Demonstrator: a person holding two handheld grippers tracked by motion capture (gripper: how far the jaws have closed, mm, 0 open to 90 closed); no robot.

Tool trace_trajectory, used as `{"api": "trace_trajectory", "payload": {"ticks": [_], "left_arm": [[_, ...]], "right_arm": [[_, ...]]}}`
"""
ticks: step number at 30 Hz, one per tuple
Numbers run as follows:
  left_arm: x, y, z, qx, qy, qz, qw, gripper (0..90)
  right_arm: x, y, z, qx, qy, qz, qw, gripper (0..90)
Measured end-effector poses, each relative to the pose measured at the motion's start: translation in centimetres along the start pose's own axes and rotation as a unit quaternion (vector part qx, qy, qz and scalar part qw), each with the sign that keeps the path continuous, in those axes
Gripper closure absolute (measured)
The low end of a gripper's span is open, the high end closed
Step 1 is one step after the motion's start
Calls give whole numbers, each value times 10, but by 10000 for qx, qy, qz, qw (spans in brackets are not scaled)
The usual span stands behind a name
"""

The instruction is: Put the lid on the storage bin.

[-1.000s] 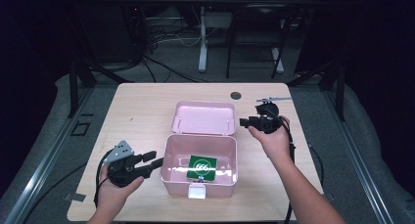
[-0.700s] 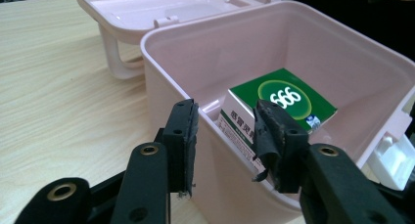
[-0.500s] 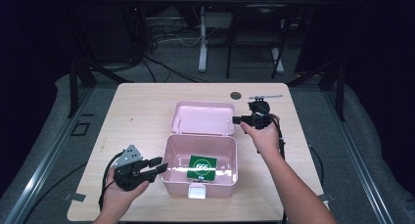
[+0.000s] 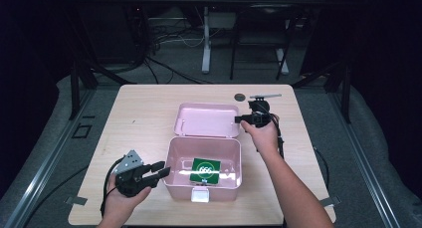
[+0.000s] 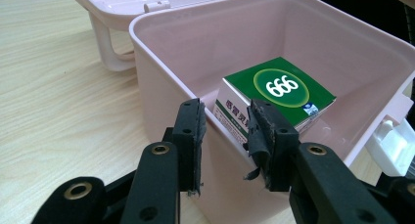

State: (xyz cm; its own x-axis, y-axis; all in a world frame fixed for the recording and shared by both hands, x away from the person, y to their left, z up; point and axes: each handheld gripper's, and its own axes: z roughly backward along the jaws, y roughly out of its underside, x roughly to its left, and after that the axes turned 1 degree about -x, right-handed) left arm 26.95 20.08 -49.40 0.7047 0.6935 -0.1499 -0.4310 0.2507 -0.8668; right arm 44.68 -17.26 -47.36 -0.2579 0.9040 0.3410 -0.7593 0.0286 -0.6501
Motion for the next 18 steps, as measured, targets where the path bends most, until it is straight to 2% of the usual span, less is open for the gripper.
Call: {"api": "trace_trajectory", "payload": {"ticks": [7, 12, 18], "left_arm": [[0, 0, 0, 5, -14, 8, 10000, 663], [0, 0, 0, 11, -9, 6, 10000, 663], [-1, 1, 0, -39, -21, 7, 10000, 660]], "right_arm": [[6, -6, -8, -21, 97, 40, 9999, 623], [2, -11, -16, 40, 94, -220, 9997, 622], [3, -15, -22, 86, 184, -271, 9994, 637]]}}
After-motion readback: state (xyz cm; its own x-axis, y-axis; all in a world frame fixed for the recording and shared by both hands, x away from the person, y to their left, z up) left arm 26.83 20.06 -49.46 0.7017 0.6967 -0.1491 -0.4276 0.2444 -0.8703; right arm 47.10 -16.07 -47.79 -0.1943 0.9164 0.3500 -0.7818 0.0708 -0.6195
